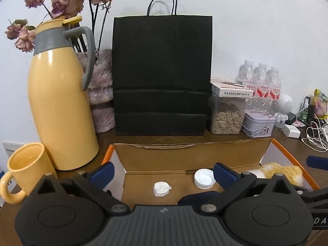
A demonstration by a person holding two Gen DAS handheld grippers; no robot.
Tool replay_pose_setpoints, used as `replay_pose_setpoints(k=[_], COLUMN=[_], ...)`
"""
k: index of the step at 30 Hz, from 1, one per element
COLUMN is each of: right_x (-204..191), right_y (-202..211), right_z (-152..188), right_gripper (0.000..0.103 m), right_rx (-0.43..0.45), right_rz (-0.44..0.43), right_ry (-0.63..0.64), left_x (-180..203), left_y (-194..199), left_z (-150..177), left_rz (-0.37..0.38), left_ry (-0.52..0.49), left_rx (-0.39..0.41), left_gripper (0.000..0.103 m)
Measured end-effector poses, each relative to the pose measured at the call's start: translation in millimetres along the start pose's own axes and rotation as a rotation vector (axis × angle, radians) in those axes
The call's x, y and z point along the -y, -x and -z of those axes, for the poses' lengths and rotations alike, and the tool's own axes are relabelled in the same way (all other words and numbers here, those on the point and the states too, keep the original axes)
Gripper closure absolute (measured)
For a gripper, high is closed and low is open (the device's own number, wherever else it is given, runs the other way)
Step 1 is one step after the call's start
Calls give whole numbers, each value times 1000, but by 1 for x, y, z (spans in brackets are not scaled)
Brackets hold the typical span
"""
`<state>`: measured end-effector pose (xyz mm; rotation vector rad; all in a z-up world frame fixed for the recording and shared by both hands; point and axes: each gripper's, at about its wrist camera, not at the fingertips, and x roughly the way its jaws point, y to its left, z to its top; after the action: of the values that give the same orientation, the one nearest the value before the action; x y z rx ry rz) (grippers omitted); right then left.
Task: Organize objects
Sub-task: 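Withdraw both open tools from the box back over the table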
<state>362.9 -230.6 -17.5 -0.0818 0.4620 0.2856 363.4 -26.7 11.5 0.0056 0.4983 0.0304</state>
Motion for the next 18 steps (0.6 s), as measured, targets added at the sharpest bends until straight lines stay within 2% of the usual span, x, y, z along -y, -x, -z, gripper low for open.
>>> replay_pose_setpoints(k=[12,18], right_x=[-1,-6], right_y=[6,23], right_z=[-2,-1], right_gripper=[0,0], right_rx=[16,45], right_rz=[9,13], right_ry=[9,29], left_x=[0,-2], left_y=[7,28], left_z=[-1,1], left_rz=[7,26], left_ry=[9,14], left_rx=[10,80], left_gripper=[0,0])
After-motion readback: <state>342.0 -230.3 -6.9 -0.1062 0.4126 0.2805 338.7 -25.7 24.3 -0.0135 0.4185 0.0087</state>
